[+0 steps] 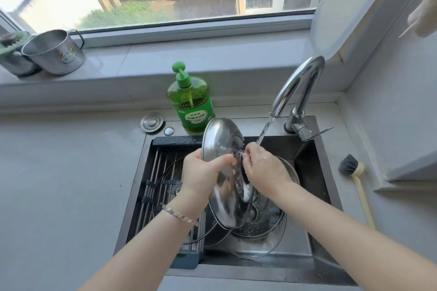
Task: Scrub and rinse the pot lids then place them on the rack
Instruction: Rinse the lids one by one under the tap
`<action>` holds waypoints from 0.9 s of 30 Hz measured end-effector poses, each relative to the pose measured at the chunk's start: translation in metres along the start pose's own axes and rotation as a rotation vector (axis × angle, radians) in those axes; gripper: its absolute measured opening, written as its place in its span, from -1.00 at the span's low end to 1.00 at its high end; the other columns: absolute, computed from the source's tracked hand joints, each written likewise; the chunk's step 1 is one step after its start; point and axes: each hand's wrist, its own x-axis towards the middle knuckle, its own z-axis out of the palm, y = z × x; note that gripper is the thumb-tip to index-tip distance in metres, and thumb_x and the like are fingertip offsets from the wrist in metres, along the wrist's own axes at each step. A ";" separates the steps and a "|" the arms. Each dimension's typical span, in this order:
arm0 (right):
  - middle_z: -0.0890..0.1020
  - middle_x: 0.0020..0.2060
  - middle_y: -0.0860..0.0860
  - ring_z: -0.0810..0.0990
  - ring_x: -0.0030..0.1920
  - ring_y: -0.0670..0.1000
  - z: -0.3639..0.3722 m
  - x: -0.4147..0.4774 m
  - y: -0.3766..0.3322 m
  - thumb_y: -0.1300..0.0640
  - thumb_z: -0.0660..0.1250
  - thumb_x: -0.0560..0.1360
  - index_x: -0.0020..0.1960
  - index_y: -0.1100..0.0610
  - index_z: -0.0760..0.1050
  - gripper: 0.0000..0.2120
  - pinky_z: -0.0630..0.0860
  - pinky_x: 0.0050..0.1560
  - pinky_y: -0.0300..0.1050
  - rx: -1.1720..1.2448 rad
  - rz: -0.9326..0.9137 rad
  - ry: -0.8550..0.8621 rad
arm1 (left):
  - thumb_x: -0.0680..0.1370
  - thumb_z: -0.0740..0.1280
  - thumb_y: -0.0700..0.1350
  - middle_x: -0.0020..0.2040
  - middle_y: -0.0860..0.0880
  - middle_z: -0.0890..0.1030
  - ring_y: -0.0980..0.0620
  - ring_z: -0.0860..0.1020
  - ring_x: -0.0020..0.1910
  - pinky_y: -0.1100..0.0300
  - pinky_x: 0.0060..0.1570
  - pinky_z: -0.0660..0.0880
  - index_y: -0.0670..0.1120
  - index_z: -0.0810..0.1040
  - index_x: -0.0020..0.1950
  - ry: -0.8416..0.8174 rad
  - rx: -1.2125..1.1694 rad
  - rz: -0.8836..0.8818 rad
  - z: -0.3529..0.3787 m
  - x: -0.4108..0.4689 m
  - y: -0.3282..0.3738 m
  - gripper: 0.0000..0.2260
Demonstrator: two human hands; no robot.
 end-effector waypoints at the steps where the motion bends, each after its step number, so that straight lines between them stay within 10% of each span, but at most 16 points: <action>1: 0.54 -0.07 0.09 0.51 -0.02 0.15 -0.002 -0.003 0.007 0.07 0.10 0.60 0.08 0.20 0.38 -0.79 0.31 -0.14 -0.06 0.072 0.072 0.001 | 0.36 0.47 -0.34 -0.28 -0.15 0.66 -0.09 0.62 -0.31 0.06 -0.25 0.60 -0.15 0.62 -0.20 -0.045 0.052 0.035 0.005 0.000 0.000 -0.87; 8: 0.54 -0.08 -0.02 0.50 -0.02 0.00 -0.036 -0.030 0.038 -0.10 0.11 0.59 0.15 0.13 0.46 -0.65 0.37 -0.13 -0.17 0.366 0.419 -0.089 | 0.38 0.44 -0.24 -0.26 -0.22 0.63 -0.01 0.55 -0.31 -0.03 -0.19 0.57 -0.22 0.58 -0.17 -0.322 0.384 0.175 0.044 -0.009 -0.013 -0.91; 12: 0.53 -0.02 0.09 0.64 -0.11 0.13 -0.080 -0.027 0.018 -0.28 0.13 0.49 0.18 0.02 0.32 -0.56 0.59 -0.11 0.02 0.725 0.588 -0.261 | 0.44 0.40 -0.18 -0.34 0.08 0.56 0.19 0.49 -0.36 0.25 -0.26 0.47 -0.13 0.54 -0.17 -0.387 0.448 0.204 0.058 -0.025 -0.020 -0.94; 17: 0.65 -0.35 0.27 0.66 -0.36 0.21 -0.100 -0.016 -0.002 0.25 0.19 0.49 -0.04 0.39 0.45 -0.82 0.64 -0.21 0.07 0.359 0.735 -0.508 | 0.48 0.36 -0.08 -0.28 0.10 0.51 0.19 0.46 -0.31 0.33 -0.27 0.39 0.00 0.43 -0.19 -0.576 0.644 0.286 0.061 -0.046 -0.025 -0.88; 21: 0.56 -0.20 0.24 0.57 -0.43 0.18 -0.096 -0.029 -0.022 0.35 0.12 0.51 0.04 0.35 0.32 -0.87 0.59 -0.42 -0.01 -0.088 0.589 -0.537 | 0.55 0.30 -0.05 -0.05 0.03 0.62 0.17 0.53 -0.19 0.22 0.00 0.49 0.03 0.44 -0.08 -0.674 0.536 0.142 0.051 -0.056 -0.025 -0.95; 24: 0.47 0.11 0.28 0.61 -0.07 0.22 -0.079 -0.045 -0.032 0.31 0.11 0.54 0.41 0.37 0.03 -0.51 0.53 -0.20 -0.04 -0.471 0.464 -0.479 | 0.56 0.26 -0.03 -0.01 0.00 0.64 0.00 0.60 -0.11 0.07 -0.02 0.56 0.02 0.50 -0.03 -0.555 0.540 0.067 0.029 -0.053 -0.032 -0.94; 27: 0.44 0.23 0.26 0.48 0.20 0.20 -0.067 -0.048 -0.041 0.25 0.11 0.57 0.41 0.32 0.15 -0.56 0.41 -0.03 -0.08 -0.619 0.293 -0.516 | 0.54 0.27 -0.09 -0.05 -0.05 0.65 -0.02 0.62 -0.08 0.04 -0.02 0.57 0.02 0.50 -0.14 -0.372 0.523 -0.013 0.002 -0.046 -0.045 -0.93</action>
